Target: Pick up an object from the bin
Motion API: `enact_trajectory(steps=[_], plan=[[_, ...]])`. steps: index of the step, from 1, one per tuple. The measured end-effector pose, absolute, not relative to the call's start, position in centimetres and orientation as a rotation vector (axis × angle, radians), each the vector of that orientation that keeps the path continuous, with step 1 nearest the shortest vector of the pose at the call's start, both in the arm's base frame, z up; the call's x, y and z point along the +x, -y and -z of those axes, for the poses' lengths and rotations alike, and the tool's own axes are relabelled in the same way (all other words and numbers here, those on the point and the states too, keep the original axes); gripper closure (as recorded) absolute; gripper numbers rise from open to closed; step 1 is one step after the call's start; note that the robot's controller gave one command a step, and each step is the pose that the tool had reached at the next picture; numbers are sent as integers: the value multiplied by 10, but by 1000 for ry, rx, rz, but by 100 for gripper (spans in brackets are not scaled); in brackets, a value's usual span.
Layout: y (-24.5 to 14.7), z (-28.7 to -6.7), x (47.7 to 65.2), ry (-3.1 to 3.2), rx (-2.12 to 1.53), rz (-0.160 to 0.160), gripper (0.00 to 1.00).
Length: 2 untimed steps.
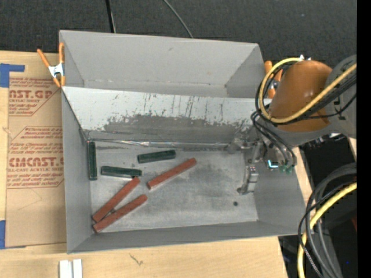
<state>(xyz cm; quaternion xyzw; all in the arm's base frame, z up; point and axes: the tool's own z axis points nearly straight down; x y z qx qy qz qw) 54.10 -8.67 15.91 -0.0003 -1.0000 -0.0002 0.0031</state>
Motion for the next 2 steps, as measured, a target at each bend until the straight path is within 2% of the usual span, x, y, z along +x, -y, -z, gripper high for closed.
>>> enact_trajectory(steps=[1,2], plan=[[86,-164,543,3143,1,-1,0],[71,-149,550,3147,92,-6,0]])
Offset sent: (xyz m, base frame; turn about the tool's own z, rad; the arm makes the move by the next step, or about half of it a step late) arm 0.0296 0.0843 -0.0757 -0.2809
